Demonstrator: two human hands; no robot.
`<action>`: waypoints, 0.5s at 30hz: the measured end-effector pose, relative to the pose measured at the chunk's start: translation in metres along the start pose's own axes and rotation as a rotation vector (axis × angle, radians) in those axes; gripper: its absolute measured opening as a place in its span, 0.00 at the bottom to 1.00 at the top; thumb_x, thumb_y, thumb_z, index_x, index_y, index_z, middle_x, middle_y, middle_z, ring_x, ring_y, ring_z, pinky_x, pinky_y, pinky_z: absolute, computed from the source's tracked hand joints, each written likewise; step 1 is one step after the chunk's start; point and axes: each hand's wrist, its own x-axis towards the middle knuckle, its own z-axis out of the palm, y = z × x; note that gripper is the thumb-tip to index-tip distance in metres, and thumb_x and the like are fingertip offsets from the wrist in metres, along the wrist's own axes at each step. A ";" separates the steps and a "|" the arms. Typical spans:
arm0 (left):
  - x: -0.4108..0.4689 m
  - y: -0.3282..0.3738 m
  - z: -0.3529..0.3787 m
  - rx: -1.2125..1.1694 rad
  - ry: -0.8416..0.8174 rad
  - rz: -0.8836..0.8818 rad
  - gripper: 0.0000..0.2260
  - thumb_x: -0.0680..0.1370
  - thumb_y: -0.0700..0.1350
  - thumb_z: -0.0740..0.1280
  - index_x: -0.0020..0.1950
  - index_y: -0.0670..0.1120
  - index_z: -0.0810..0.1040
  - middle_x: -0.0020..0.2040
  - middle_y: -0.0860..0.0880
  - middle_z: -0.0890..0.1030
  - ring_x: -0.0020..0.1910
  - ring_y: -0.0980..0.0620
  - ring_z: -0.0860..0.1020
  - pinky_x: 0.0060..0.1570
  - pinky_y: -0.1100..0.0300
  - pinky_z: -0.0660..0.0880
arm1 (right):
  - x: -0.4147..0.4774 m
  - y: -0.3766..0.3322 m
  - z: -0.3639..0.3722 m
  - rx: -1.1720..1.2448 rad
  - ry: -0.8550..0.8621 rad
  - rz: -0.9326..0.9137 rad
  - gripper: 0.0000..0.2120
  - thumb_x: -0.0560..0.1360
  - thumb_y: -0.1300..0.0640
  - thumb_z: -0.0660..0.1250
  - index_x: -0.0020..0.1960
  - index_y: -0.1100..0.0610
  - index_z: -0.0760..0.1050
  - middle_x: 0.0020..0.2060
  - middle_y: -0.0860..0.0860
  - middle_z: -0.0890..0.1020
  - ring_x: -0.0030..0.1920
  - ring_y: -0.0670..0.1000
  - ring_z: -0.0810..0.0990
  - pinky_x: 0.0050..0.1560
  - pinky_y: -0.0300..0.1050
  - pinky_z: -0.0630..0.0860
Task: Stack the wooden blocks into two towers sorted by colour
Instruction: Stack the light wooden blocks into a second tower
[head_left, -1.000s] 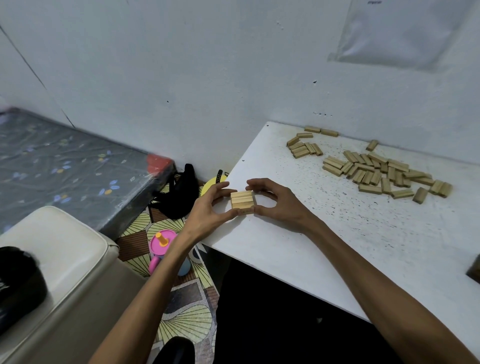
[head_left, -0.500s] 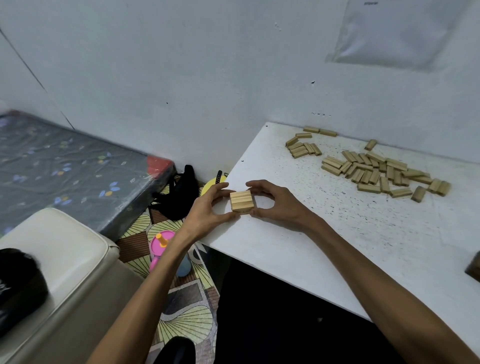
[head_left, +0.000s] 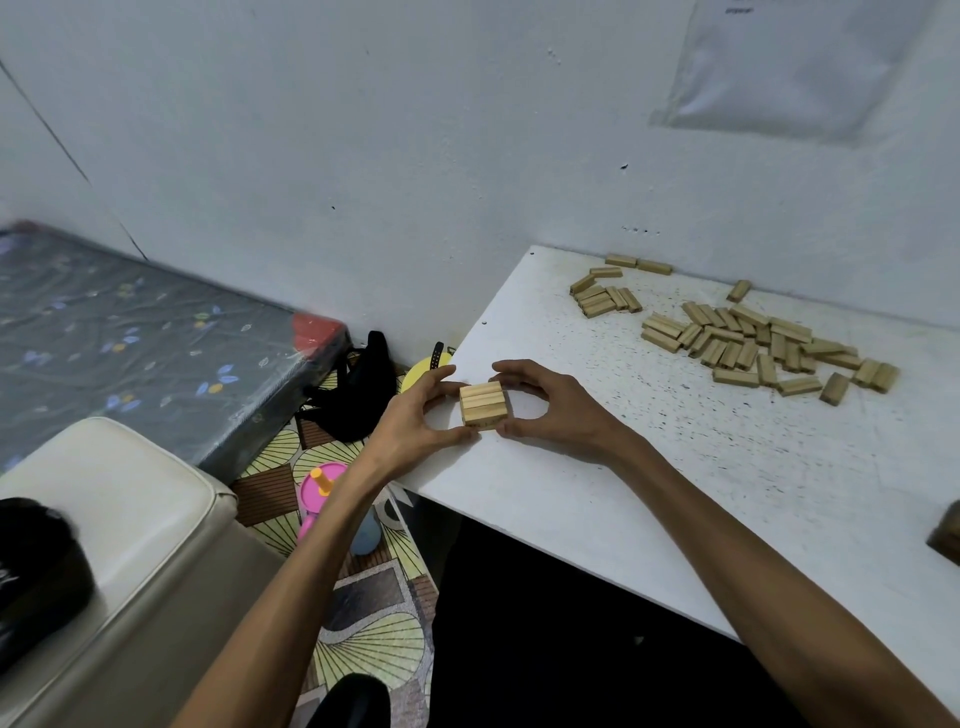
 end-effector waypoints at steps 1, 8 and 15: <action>0.000 0.000 0.000 -0.006 0.002 -0.001 0.42 0.68 0.49 0.83 0.78 0.51 0.68 0.66 0.59 0.82 0.68 0.60 0.77 0.74 0.50 0.71 | 0.000 0.000 0.000 0.001 -0.002 -0.003 0.36 0.70 0.58 0.82 0.74 0.48 0.71 0.65 0.44 0.81 0.69 0.40 0.76 0.73 0.44 0.72; -0.001 0.002 0.005 -0.025 0.053 0.017 0.38 0.70 0.49 0.83 0.76 0.52 0.70 0.65 0.57 0.82 0.67 0.61 0.77 0.73 0.53 0.72 | -0.002 -0.002 0.000 0.049 0.022 -0.023 0.35 0.71 0.55 0.82 0.74 0.50 0.71 0.66 0.45 0.81 0.69 0.45 0.77 0.73 0.45 0.72; -0.002 0.000 0.006 -0.053 0.067 0.010 0.36 0.70 0.48 0.83 0.75 0.51 0.71 0.64 0.55 0.83 0.66 0.60 0.78 0.73 0.51 0.73 | 0.001 0.002 0.001 0.061 0.046 -0.020 0.32 0.72 0.60 0.81 0.73 0.53 0.73 0.64 0.47 0.83 0.68 0.46 0.79 0.71 0.48 0.74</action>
